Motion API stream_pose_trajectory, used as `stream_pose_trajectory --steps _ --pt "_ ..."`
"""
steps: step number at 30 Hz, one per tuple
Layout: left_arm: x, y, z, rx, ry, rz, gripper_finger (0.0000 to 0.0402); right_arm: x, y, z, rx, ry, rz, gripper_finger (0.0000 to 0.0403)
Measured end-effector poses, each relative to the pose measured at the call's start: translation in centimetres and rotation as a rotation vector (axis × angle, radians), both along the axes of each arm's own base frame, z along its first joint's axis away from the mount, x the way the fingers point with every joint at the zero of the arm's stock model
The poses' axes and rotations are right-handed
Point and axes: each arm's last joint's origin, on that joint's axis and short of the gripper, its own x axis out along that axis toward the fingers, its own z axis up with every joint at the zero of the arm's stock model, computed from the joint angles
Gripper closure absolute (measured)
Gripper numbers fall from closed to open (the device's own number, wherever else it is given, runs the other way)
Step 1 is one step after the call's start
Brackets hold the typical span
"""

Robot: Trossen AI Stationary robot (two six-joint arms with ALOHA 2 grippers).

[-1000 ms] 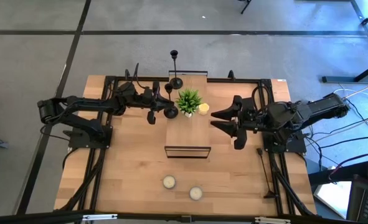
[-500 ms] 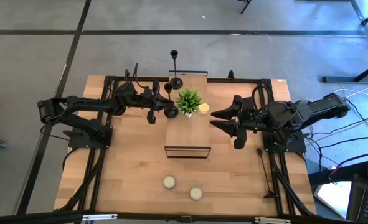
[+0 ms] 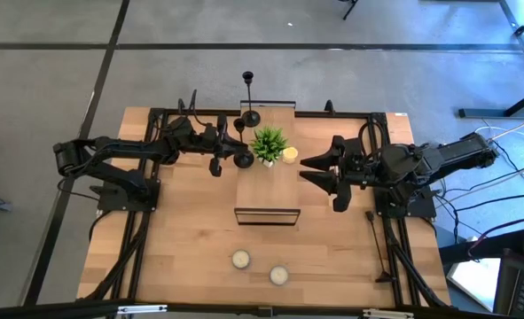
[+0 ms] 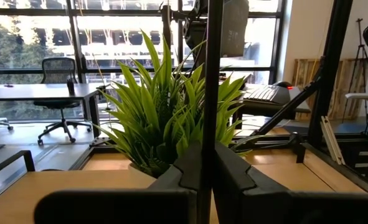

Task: Pick & Place candle stick holders
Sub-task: Put the left candle holder on the shelf

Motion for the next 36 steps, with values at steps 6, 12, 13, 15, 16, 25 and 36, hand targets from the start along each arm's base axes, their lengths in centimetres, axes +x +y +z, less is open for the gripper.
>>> stream_pose_trajectory --steps 6,12,13,15,16,25,36 --pt "0.10 0.05 -0.19 -0.004 0.006 0.000 0.0390 0.00 0.00 0.00 0.000 0.000 0.000 0.0231" --pt "0.51 0.26 -0.87 -0.022 0.017 -0.001 0.0390 0.01 -0.04 0.00 0.000 0.000 -0.002 0.0231" --pt "0.55 0.27 -0.86 -0.021 0.011 -0.001 0.0390 0.01 -0.04 0.00 0.000 0.000 -0.002 0.0231" --pt "0.55 0.27 -0.69 -0.011 -0.008 -0.001 0.0390 0.01 -0.04 0.00 0.000 0.000 -0.002 0.0231" --pt "0.55 0.28 -0.67 -0.010 -0.012 -0.001 0.0390 0.01 -0.04 0.00 0.000 0.000 -0.002 0.0231" --pt "0.52 0.43 -0.73 -0.021 -0.008 0.004 0.0390 0.01 -0.03 0.01 0.000 0.000 -0.002 0.0231" --pt "0.52 0.44 -0.80 -0.028 -0.001 0.005 0.0383 0.01 -0.04 0.01 -0.011 0.001 -0.002 0.0231"
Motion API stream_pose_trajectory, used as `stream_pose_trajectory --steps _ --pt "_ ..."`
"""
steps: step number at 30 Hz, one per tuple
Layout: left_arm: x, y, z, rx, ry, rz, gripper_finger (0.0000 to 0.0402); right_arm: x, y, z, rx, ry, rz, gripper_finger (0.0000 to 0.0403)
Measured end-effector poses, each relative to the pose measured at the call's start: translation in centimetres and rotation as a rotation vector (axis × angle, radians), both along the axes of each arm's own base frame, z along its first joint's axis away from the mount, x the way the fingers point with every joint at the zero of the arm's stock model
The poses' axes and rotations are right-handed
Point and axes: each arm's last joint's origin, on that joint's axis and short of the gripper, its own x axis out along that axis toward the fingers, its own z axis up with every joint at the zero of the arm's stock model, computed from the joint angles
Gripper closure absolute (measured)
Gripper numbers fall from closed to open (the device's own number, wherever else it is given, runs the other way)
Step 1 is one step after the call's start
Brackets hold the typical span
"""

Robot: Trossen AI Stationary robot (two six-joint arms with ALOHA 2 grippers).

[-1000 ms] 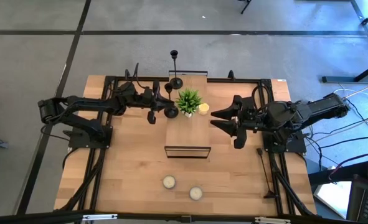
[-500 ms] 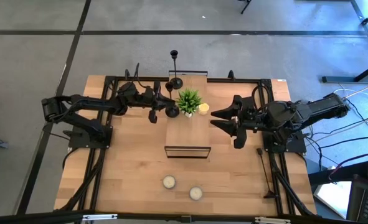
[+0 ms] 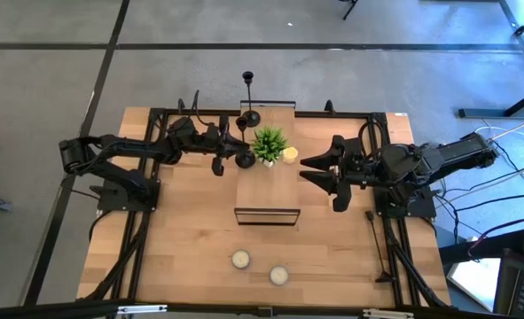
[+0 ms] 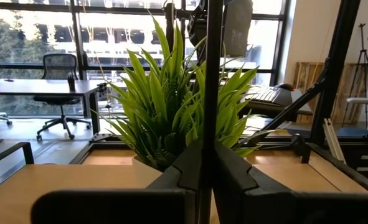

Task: Pick & Place candle stick holders
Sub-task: Put the left candle holder on the shelf

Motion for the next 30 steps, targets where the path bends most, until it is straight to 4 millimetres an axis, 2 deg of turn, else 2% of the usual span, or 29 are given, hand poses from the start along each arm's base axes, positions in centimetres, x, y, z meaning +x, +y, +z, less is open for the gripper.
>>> stream_pose_trajectory --steps 20,30 --pt "0.01 0.03 -0.04 -0.018 0.004 0.010 0.0380 0.00 -0.01 0.00 0.000 0.000 -0.003 0.0231" --pt "0.01 0.33 -0.07 -0.039 0.002 0.119 0.0379 0.00 -0.01 0.00 0.000 0.000 -0.003 0.0231"
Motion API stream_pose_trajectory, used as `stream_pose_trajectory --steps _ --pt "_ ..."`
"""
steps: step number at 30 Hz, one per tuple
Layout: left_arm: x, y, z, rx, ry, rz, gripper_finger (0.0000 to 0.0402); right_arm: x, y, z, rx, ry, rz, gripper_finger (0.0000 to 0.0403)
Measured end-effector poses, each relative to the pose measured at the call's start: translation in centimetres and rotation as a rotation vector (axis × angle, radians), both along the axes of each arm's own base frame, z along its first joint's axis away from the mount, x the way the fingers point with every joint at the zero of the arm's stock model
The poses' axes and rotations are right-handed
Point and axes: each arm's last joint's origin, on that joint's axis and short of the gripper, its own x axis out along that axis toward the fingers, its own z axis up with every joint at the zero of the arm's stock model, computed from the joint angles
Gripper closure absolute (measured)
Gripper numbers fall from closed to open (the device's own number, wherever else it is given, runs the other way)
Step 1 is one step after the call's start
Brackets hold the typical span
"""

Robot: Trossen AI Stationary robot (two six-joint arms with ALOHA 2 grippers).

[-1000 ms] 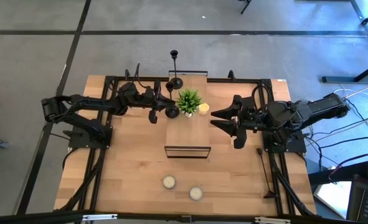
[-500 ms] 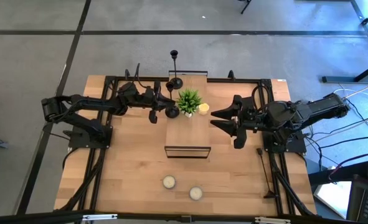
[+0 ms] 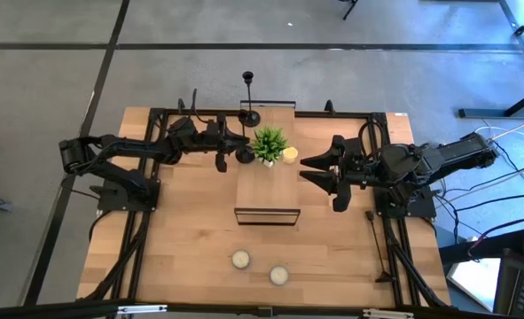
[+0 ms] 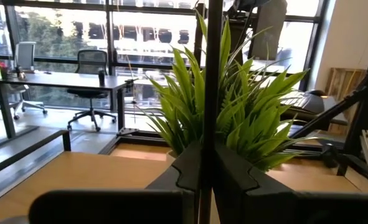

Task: Pick & Place candle stick holders
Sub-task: Put the left candle holder on the shelf

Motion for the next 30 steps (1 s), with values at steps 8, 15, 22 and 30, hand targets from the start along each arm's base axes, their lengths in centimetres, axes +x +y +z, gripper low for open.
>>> stream_pose_trajectory --steps 8,15,22,30 --pt "0.12 -0.27 0.00 0.000 0.000 -0.013 0.0379 0.00 0.00 0.00 0.002 0.000 0.000 0.0231" --pt "0.23 -0.53 0.00 0.000 0.000 -0.026 0.0379 0.00 0.00 0.00 0.002 0.000 0.000 0.0231" --pt "0.22 -0.52 -0.01 0.014 0.003 -0.024 0.0379 0.00 0.02 0.00 0.002 0.000 0.003 0.0231" --pt "0.26 -0.51 -0.35 -0.026 0.037 -0.023 0.0379 0.00 0.02 0.00 0.002 0.000 0.003 0.0231"
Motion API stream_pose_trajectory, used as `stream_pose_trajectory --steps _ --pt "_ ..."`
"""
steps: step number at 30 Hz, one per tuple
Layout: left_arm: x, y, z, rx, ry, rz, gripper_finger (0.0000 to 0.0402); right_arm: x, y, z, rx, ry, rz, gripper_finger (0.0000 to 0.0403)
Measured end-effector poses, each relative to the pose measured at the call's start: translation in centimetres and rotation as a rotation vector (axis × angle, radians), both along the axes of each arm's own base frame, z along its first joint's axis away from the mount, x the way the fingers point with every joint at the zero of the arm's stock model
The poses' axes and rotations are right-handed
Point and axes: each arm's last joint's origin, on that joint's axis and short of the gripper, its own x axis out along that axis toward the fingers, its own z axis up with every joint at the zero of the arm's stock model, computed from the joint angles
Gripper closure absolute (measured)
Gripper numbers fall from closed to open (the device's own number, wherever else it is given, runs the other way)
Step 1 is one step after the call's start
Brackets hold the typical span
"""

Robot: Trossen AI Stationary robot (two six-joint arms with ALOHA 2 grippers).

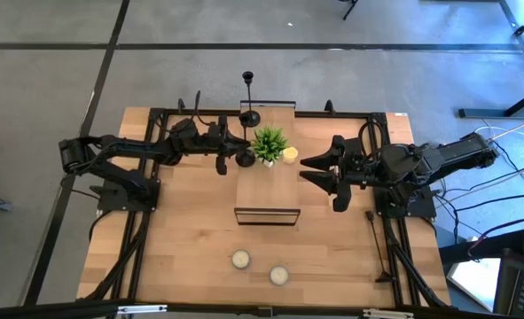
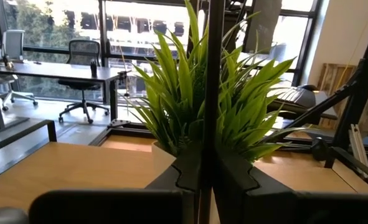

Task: Pick & Place candle stick holders
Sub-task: Put the left candle holder on the shelf

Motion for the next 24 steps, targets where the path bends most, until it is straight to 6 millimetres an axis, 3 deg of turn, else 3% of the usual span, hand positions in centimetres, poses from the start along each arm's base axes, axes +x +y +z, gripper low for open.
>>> stream_pose_trajectory --steps 16,24 --pt "0.04 -0.12 -0.01 -0.064 -0.003 -0.011 0.0378 0.06 -0.17 0.00 -0.003 0.000 -0.008 0.0231" --pt "-0.10 -0.23 -0.17 -0.157 0.024 -0.021 0.0331 0.05 -0.16 -0.01 -0.003 0.001 -0.008 0.0231"
